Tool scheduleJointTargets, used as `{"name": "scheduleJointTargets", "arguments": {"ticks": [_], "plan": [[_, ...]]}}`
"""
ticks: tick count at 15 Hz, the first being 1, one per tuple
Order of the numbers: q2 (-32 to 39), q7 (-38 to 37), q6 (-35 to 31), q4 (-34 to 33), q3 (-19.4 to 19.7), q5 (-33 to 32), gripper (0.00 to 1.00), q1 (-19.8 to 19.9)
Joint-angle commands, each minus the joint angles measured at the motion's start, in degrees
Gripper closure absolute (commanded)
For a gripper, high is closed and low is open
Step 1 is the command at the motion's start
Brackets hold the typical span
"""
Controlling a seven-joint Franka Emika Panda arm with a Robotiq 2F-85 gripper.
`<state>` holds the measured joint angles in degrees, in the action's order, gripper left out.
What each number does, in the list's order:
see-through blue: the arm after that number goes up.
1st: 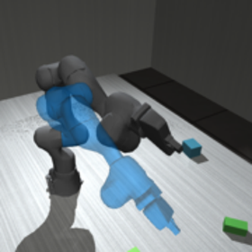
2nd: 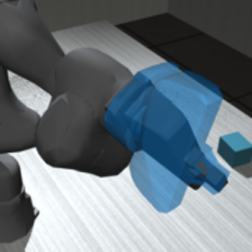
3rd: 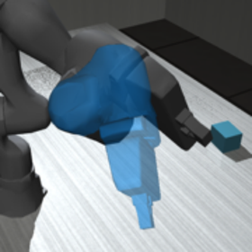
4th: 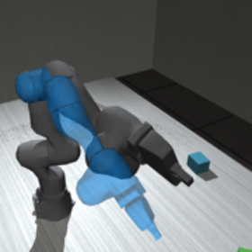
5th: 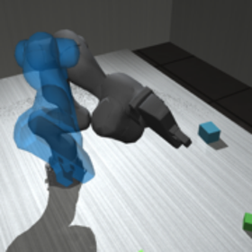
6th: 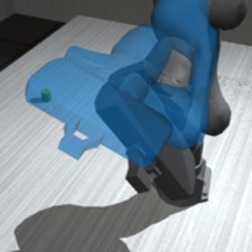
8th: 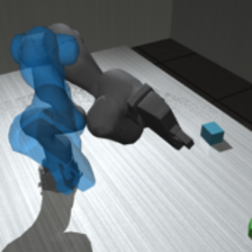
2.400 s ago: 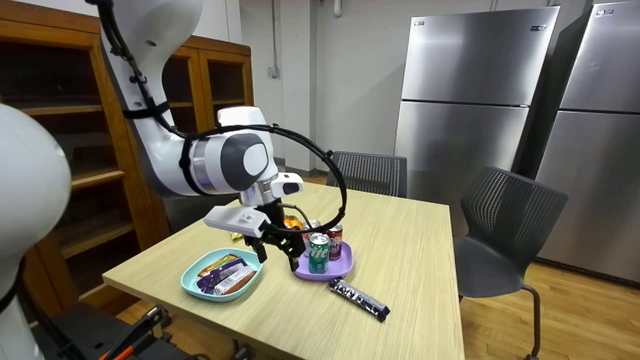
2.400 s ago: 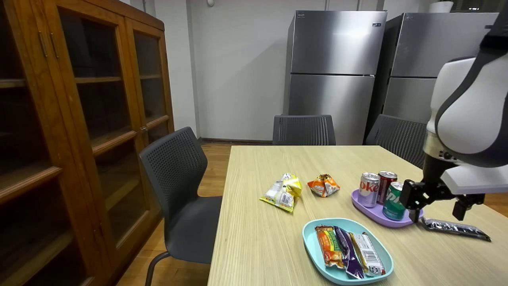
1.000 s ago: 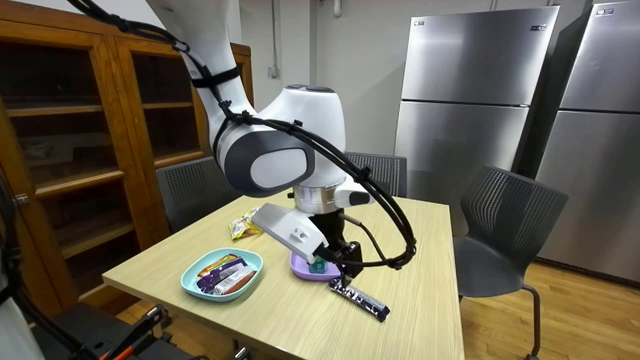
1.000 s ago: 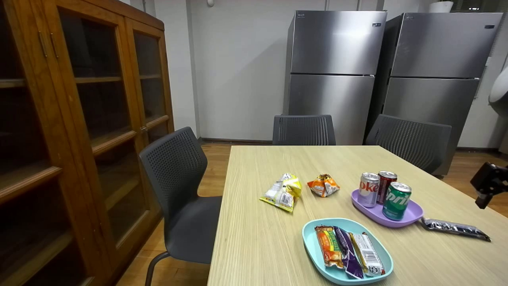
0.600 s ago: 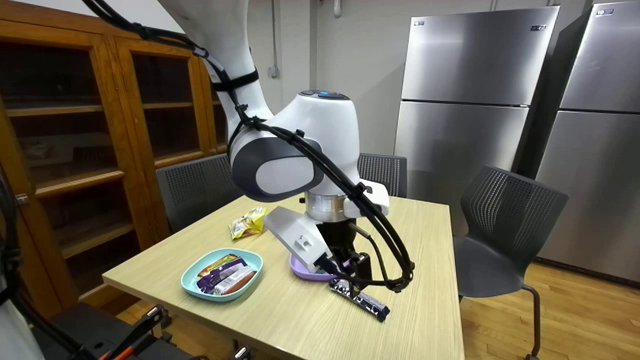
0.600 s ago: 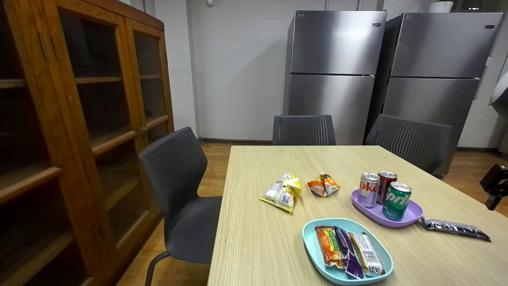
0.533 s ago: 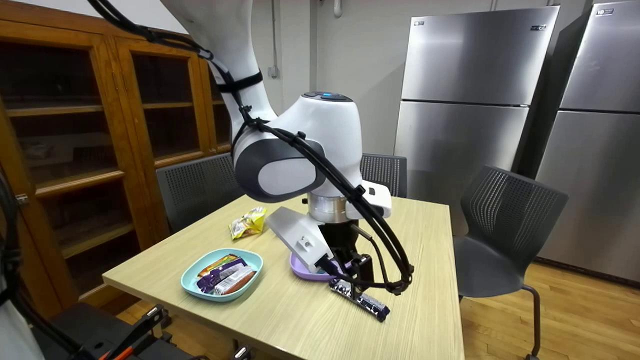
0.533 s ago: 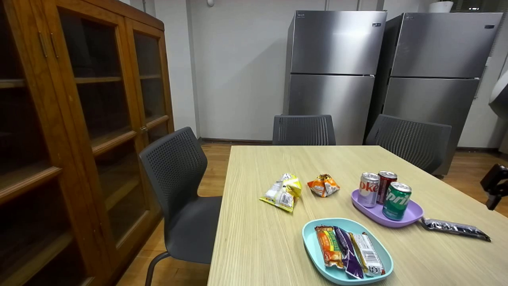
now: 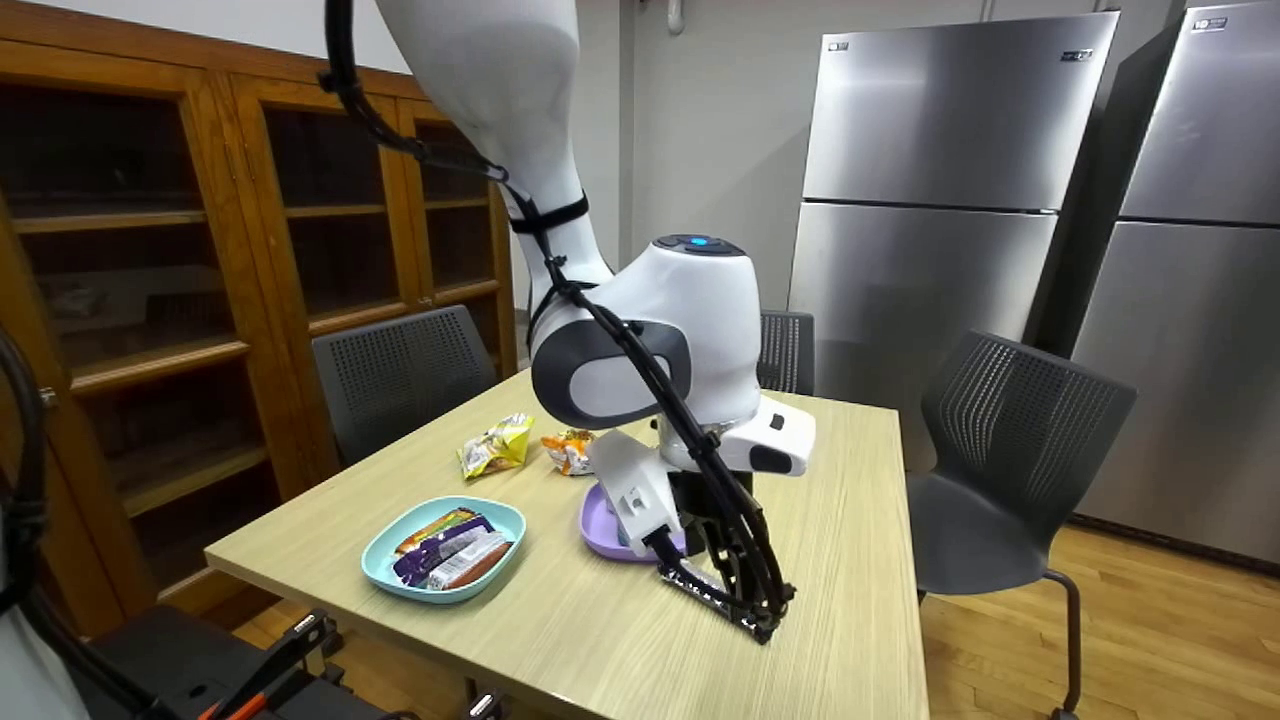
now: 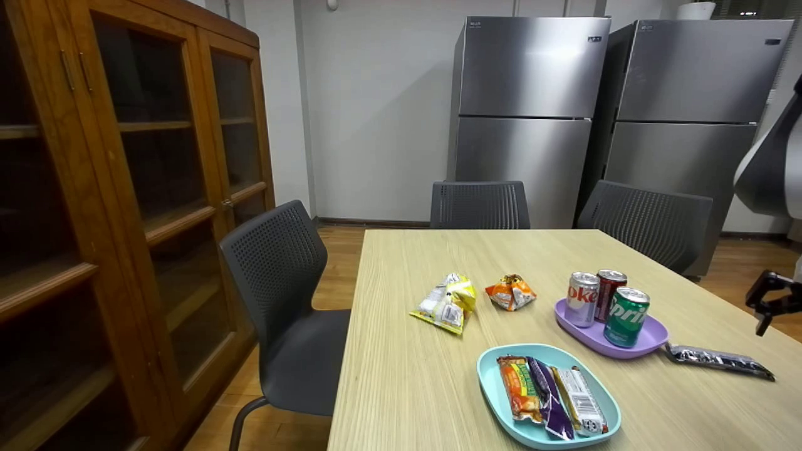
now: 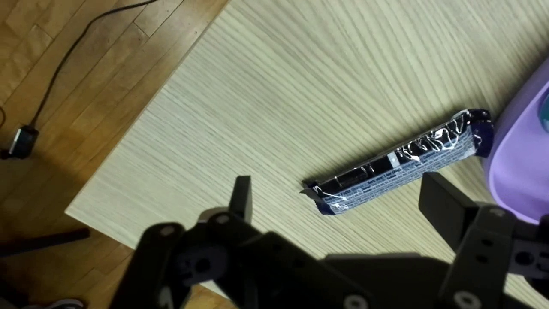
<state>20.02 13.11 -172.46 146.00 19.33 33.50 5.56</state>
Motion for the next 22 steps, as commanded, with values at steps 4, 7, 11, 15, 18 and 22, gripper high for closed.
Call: {"name": "scheduleJointTargets", "arguments": {"ticks": [4, 7, 11, 15, 18, 22], "plan": [[10.2, -11.1, 3.4, -9.2, -1.1, 4.2, 0.0, -0.9], [12.4, -20.4, 4.3, -11.6, -3.9, -2.0, 0.0, 2.0], [15.0, -28.9, 5.4, -14.9, -5.6, -5.4, 0.0, 2.9], [17.2, -33.5, 6.8, -18.2, -6.1, -6.4, 0.0, 3.1], [18.9, -35.5, 7.8, -20.3, -6.0, -6.7, 0.0, 3.0], [20.8, -36.6, 9.1, -22.5, -6.1, -6.7, 0.0, 3.0]]}}
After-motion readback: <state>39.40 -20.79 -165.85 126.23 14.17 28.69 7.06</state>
